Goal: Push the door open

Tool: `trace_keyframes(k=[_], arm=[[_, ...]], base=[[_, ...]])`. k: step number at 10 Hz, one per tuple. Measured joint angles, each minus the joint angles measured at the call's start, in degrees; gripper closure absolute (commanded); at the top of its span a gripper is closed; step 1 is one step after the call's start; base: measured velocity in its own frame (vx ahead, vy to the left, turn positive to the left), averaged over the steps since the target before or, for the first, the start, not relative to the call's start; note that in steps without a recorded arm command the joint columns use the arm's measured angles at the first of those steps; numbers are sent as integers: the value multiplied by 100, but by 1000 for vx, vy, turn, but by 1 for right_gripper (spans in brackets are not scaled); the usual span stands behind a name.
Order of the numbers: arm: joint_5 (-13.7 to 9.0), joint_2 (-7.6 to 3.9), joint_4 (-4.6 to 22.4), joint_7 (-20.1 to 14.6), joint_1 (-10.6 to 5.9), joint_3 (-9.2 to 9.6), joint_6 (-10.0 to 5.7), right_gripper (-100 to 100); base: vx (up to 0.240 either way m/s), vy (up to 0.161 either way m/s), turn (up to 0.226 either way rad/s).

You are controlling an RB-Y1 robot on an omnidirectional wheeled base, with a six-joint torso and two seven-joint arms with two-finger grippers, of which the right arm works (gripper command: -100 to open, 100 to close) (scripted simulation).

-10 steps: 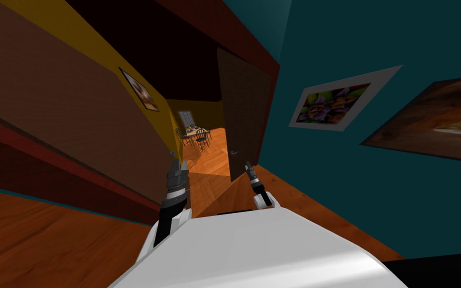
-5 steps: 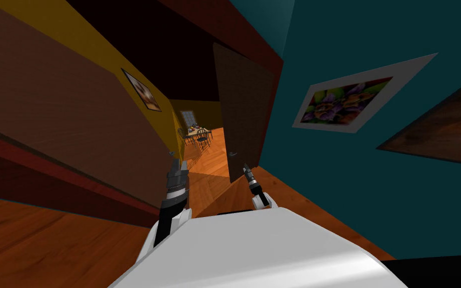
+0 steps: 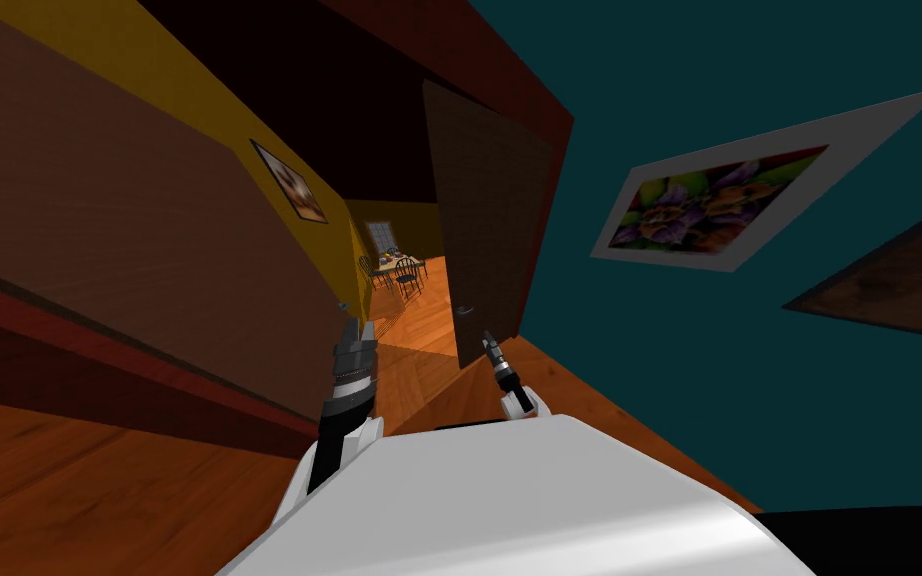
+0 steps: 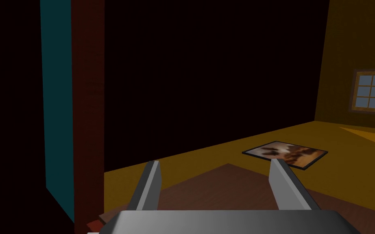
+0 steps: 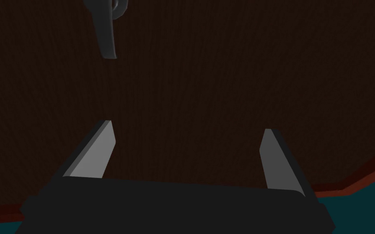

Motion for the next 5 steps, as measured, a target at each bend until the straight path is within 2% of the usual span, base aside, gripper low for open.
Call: trace_keyframes(k=[5], arm=[[-38,92,662,-31,-255,164,-85,-100]], base=[[67,-95,70]])
